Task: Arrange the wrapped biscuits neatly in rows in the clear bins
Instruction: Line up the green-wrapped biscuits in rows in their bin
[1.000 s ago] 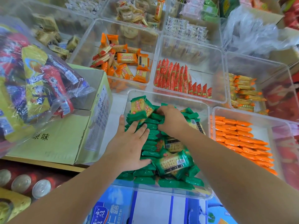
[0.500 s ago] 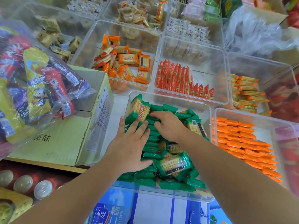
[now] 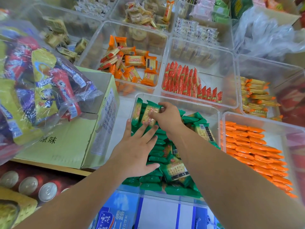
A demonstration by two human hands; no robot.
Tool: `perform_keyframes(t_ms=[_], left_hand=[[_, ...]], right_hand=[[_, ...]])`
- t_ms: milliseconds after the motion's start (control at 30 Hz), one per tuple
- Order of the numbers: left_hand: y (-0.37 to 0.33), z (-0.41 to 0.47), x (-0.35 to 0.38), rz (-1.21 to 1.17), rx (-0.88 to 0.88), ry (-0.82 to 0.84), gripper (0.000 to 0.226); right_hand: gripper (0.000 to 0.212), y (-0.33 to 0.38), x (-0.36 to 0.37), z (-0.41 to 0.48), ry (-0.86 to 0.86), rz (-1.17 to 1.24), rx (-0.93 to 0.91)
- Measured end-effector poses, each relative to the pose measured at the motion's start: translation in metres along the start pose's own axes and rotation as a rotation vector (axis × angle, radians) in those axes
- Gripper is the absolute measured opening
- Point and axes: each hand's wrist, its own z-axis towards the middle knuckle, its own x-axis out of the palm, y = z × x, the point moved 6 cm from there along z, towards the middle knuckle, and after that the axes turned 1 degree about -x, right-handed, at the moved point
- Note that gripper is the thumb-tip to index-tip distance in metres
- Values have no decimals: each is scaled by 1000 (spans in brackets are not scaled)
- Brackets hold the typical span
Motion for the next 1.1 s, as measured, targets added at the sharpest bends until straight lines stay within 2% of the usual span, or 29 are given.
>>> perform_keyframes(t_ms=[67, 167, 267, 367, 600, 733, 800, 933, 1000, 1100], left_hand=[[0, 0, -1, -22, 8, -21, 95], [0, 0, -2, -44, 8, -54, 89], [1, -1, -1, -34, 4, -46, 88], [1, 0, -1, -1, -2, -6, 89], [-2, -1, -1, 16, 9, 21, 86], [-1, -1, 0, 35, -4, 24, 88], [0, -1, 0, 43, -7, 30, 88], [0, -1, 0, 32, -4, 31, 89], [-1, -1, -1, 28, 0, 27, 89], [-1, -1, -1, 25, 2, 29, 89]], right_hand=[[26, 2, -9, -1, 10, 88, -7], [32, 10, -36, -2, -12, 148, -75], [30, 22, -71, -5, -100, 33, -258], [33, 27, -84, -11, -81, -121, -408], [27, 15, -51, -8, -4, -468, -522], [27, -7, -31, -3, 40, -592, -426], [27, -16, -32, -1, 28, -480, -340], [35, -35, -40, -1, -18, -102, -122], [40, -41, -42, 0, -52, -118, -65], [50, -43, -34, 5, -5, -109, 30]])
